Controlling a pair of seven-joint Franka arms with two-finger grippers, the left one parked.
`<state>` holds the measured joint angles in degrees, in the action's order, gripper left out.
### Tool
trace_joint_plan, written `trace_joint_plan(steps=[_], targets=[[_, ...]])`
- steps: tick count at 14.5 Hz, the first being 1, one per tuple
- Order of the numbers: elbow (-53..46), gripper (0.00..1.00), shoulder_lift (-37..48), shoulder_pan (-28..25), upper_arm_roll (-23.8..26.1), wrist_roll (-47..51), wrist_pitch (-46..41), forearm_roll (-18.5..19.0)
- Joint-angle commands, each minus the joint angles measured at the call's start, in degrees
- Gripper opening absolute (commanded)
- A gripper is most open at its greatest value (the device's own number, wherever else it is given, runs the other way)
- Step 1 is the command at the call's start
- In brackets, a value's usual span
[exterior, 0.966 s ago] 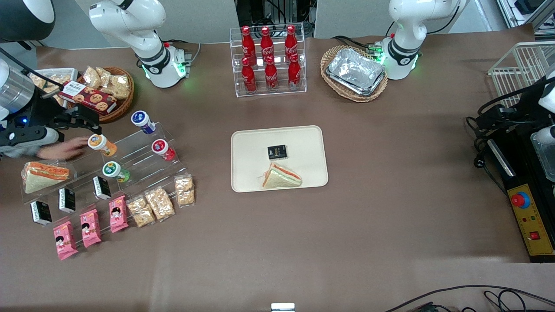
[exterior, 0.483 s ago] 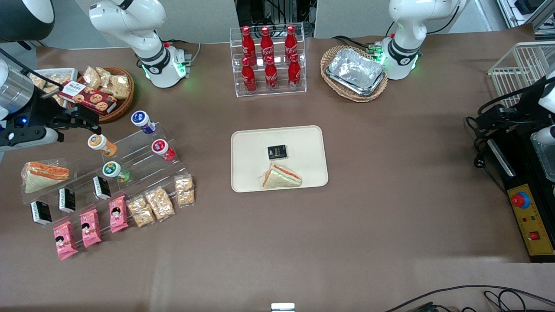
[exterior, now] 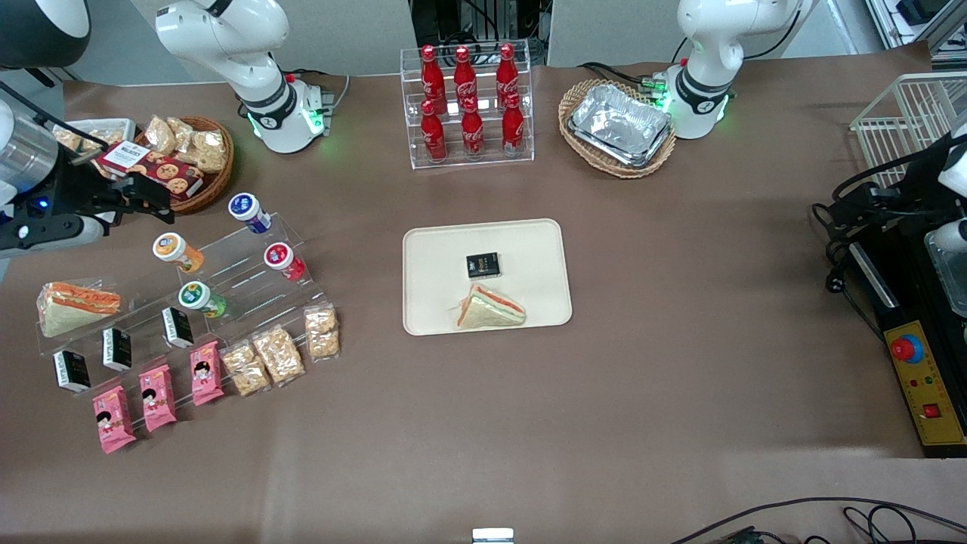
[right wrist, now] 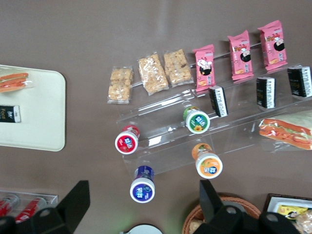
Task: Place green gum on tray
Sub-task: 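Move the right gripper over the rack toward the green-lidded gum bottle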
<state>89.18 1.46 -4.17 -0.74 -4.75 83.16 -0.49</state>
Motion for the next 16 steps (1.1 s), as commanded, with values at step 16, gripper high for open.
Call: trace_joint_plan(steps=[16], targets=[[29.29,1.0,14.48,1.53,-6.38,-10.98,18.42,3.22]])
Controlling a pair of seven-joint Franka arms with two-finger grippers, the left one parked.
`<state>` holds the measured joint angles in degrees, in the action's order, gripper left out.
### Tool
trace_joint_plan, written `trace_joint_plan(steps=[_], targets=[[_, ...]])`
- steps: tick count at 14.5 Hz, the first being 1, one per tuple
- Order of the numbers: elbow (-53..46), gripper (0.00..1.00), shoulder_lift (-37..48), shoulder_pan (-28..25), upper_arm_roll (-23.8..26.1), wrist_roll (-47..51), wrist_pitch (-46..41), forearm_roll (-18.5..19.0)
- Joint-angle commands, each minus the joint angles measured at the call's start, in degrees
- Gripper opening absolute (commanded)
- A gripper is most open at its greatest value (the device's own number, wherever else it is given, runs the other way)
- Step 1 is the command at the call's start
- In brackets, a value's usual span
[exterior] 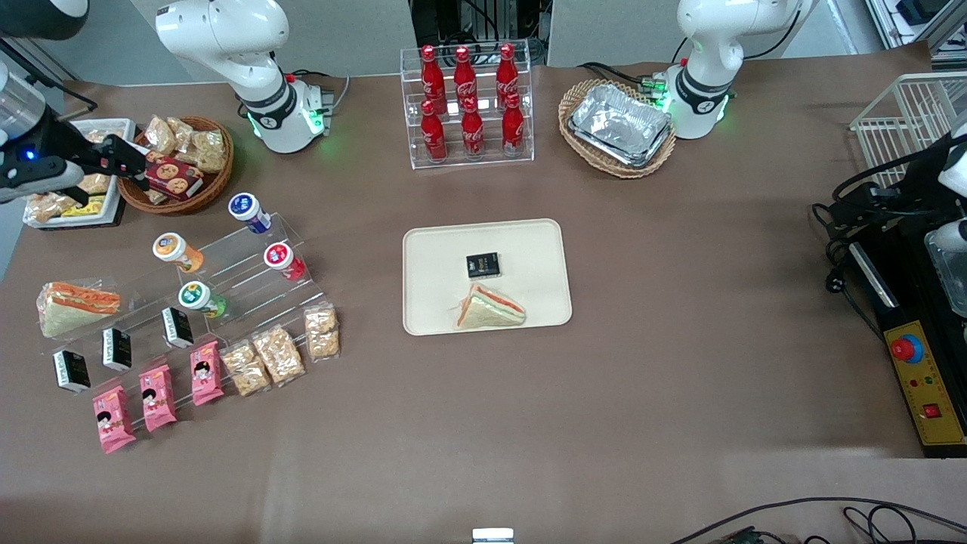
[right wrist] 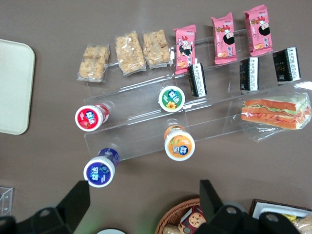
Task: Place green gum on tray
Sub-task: 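Move the right gripper over the rack toward the green-lidded gum bottle, then lower the right gripper and close it around the green gum bottle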
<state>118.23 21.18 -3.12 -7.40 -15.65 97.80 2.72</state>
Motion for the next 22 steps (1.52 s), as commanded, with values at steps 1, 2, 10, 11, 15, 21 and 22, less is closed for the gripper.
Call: trace_joint_plan(steps=[1,2,10,11,15,21,22], targets=[[0.24,1.0,-7.63,0.48,0.28,-0.09,5.89,0.0],[0.24,1.0,-9.82,0.48,0.28,-0.09,7.22,0.0],[6.64,1.0,-19.86,1.36,-0.07,-1.57,24.7,0.35],[8.4,1.0,-19.87,2.76,-0.07,-2.89,27.33,0.44],[13.16,1.0,-20.22,4.35,0.01,-4.48,34.21,0.09],[15.18,1.0,-21.97,4.44,0.1,-4.48,38.68,-0.97],[15.71,1.0,-22.15,4.44,0.1,-4.48,39.39,-0.97]])
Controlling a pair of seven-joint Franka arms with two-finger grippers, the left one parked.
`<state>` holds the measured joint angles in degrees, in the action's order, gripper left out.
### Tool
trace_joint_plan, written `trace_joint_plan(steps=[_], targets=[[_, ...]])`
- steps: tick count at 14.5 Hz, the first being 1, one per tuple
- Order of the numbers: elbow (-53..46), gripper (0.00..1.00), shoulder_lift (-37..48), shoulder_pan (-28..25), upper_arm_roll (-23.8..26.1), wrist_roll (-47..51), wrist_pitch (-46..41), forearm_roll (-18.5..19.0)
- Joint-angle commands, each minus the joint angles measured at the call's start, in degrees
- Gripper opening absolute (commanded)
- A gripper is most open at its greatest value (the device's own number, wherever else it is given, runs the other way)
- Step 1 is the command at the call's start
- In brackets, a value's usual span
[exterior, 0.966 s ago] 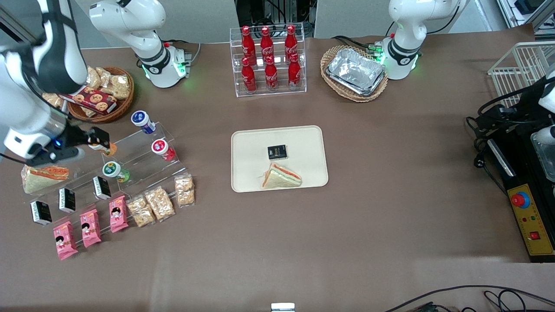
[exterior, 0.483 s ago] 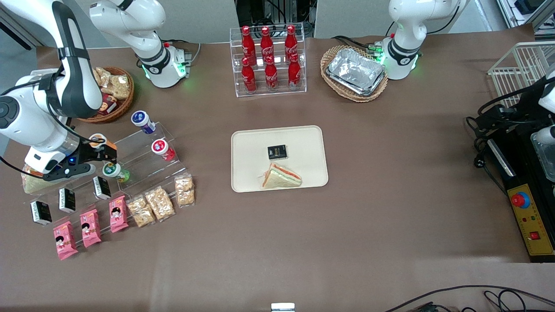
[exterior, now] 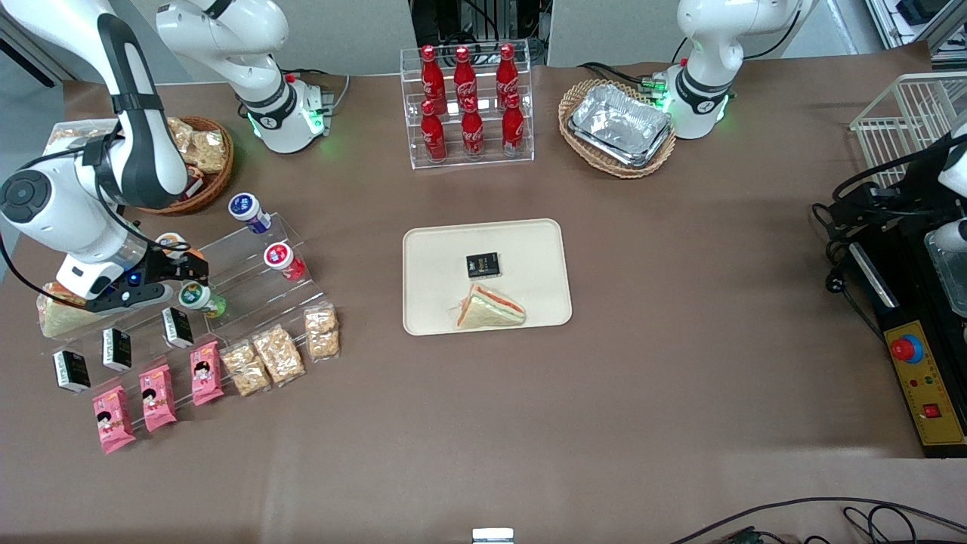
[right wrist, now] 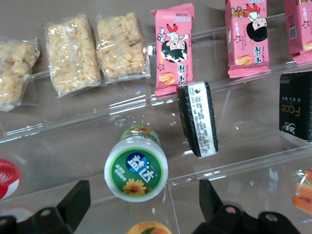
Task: Place green gum on tray
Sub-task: 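Lower the right gripper and close it around the green gum bottle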
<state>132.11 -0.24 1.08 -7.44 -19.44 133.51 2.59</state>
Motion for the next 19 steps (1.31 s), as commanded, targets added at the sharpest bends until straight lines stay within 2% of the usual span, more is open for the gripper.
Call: trace_joint_plan(steps=[1,10,11,12,16,18,19], targets=[[2.1,1.0,-0.9,0.24,0.14,-0.69,4.12,-0.83],[2.19,0.96,-2.93,-0.29,0.23,-0.69,6.23,-1.19],[2.19,0.92,-3.28,-0.38,0.23,-0.69,6.32,-1.19],[2.19,0.83,-3.63,-0.38,0.23,-0.69,6.58,-1.19],[2.19,0.38,-3.81,-0.38,0.23,-0.69,6.94,-1.19],[2.01,0.28,-3.72,-0.47,0.4,-0.6,6.94,-1.19],[1.75,0.28,-3.46,-0.47,0.58,-0.6,6.76,-1.19]])
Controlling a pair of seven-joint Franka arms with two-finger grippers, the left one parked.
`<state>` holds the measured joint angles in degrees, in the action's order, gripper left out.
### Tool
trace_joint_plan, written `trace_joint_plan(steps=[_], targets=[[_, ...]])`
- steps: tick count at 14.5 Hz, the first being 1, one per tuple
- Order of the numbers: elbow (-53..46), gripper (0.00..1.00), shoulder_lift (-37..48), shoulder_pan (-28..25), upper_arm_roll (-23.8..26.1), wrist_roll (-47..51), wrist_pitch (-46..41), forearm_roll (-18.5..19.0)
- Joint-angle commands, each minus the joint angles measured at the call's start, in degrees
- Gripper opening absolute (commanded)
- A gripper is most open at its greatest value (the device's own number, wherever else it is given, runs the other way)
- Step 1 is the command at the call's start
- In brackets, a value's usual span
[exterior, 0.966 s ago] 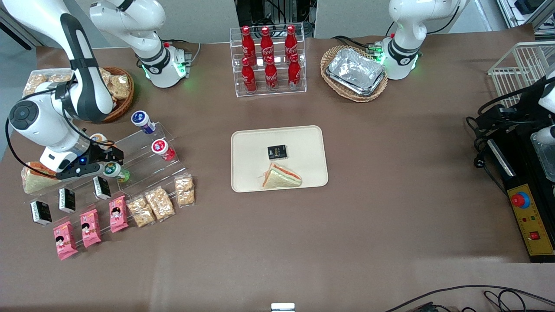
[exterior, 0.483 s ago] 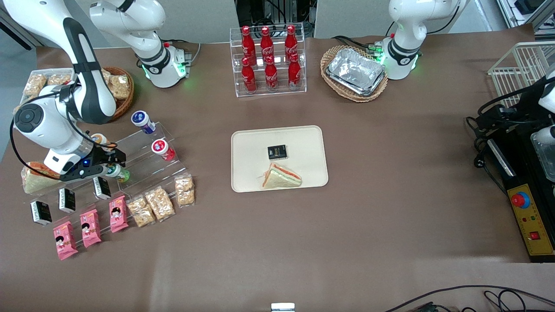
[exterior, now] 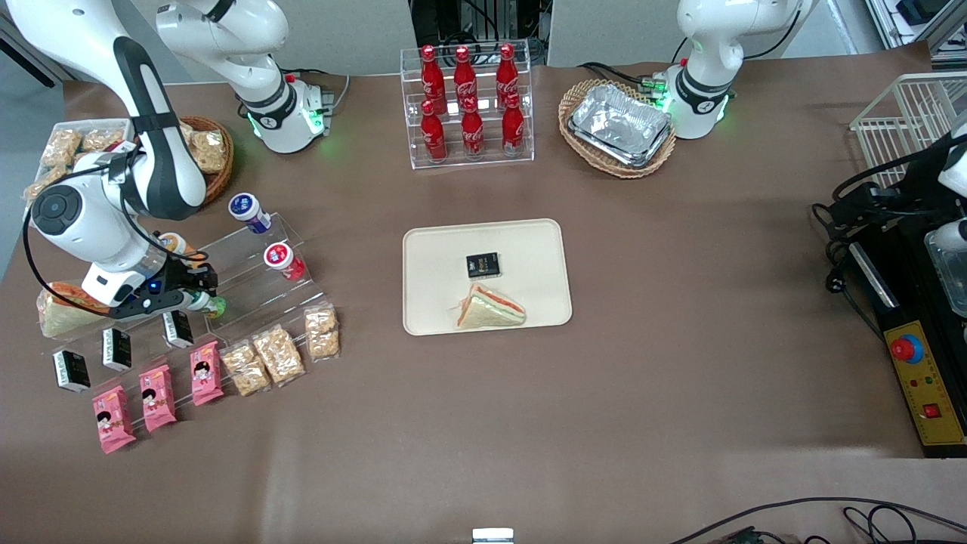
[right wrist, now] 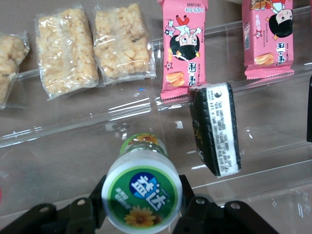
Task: Place green gum on tray
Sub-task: 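Lower the right gripper and close it around the green gum bottle, then lift the green gum bottle out of the rack with the right gripper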
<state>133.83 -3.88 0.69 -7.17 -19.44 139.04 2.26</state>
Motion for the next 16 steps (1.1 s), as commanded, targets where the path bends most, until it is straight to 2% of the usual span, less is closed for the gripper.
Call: trace_joint_plan(steps=[1,3,5,7,8,10,12,14,16], targets=[[-0.14,0.28,0.79,-0.08,0.41,-0.69,0.97,-0.85],[-0.41,0.27,4.21,-0.08,0.41,-2.17,-0.86,-0.85],[-1.89,0.26,9.65,-0.08,0.41,-3.23,-7.17,-0.85],[-7.58,0.25,14.49,-0.95,0.58,-2.8,-19.09,-0.94],[-11.96,0.21,15.73,-2.0,0.58,-2.27,-25.94,-0.94],[-20.67,0.21,16.53,-5.24,0.76,1.66,-38.08,-0.94],[-26.4,0.21,16.53,-8.15,2.15,7.81,-45.49,-0.94],[-27.48,0.21,17.58,-9.65,5.14,13.7,-47.98,-1.29],[-27.48,0.21,18.38,-11.67,9.08,22.38,-49.12,-3.48]])
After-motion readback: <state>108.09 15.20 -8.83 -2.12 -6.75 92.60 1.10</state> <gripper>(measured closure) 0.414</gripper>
